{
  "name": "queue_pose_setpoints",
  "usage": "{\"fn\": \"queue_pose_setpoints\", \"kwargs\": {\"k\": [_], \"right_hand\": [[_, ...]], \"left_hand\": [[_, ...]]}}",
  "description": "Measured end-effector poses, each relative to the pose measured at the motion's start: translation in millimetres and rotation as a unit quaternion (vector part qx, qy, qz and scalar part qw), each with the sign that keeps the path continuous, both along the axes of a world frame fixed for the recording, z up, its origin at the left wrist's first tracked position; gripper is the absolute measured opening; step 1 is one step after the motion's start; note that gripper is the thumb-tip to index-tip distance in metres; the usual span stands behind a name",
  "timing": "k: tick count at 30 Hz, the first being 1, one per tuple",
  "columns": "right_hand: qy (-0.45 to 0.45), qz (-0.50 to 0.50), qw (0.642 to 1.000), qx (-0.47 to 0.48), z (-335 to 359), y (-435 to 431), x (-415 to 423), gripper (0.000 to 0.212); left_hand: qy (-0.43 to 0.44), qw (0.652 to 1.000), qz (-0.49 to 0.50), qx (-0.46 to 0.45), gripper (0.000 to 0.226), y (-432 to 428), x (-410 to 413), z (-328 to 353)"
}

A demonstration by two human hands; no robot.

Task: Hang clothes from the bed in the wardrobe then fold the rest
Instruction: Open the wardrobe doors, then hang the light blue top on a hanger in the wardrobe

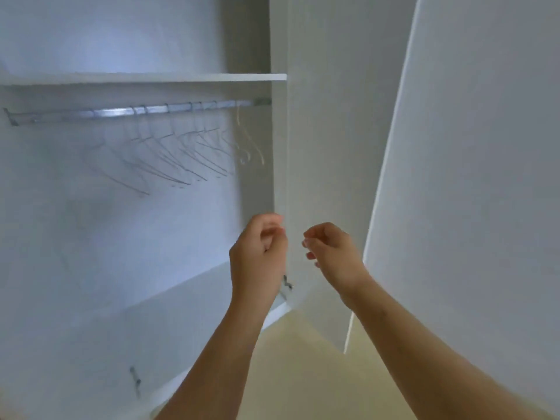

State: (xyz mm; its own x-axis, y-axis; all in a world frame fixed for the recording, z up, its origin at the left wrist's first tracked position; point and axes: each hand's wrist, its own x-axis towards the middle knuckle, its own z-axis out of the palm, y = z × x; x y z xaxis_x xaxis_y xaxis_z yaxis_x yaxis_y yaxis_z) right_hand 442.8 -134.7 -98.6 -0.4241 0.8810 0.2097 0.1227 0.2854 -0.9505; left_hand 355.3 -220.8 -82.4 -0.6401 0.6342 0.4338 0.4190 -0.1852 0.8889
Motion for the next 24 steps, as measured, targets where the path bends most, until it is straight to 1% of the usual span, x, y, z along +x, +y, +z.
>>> {"fn": "queue_pose_setpoints", "kwargs": {"k": [4,7,10,14,16,19,21,24], "right_hand": [[-0.006,-0.151,0.988,-0.025,-17,-21,145,0.019],[-0.014,-0.261,0.963,-0.06,-35,-59,255,0.021],[-0.027,-0.365,0.927,-0.086,-55,-108,357,0.021],[-0.053,-0.488,0.864,-0.11,-85,-179,472,0.015],[-0.06,-0.538,0.83,-0.133,-102,-213,519,0.011],[-0.051,-0.593,0.782,-0.186,-129,-255,576,0.011],[-0.045,-0.626,0.748,-0.215,-144,-276,608,0.016],[-0.043,-0.661,0.707,-0.25,-164,-297,654,0.016]], "left_hand": [[-0.035,0.988,-0.143,-0.055,0.027,18,120,-31],[-0.045,0.961,-0.253,-0.104,0.028,11,220,-56],[-0.054,0.914,-0.366,-0.167,0.021,-5,316,-83],[-0.041,0.85,-0.466,-0.242,0.007,-37,424,-124],[-0.02,0.814,-0.51,-0.278,0.012,-52,470,-144],[0.013,0.764,-0.561,-0.32,0.023,-67,538,-164],[0.031,0.731,-0.591,-0.341,0.025,-75,582,-173],[0.056,0.693,-0.62,-0.364,0.023,-83,640,-186]]}}
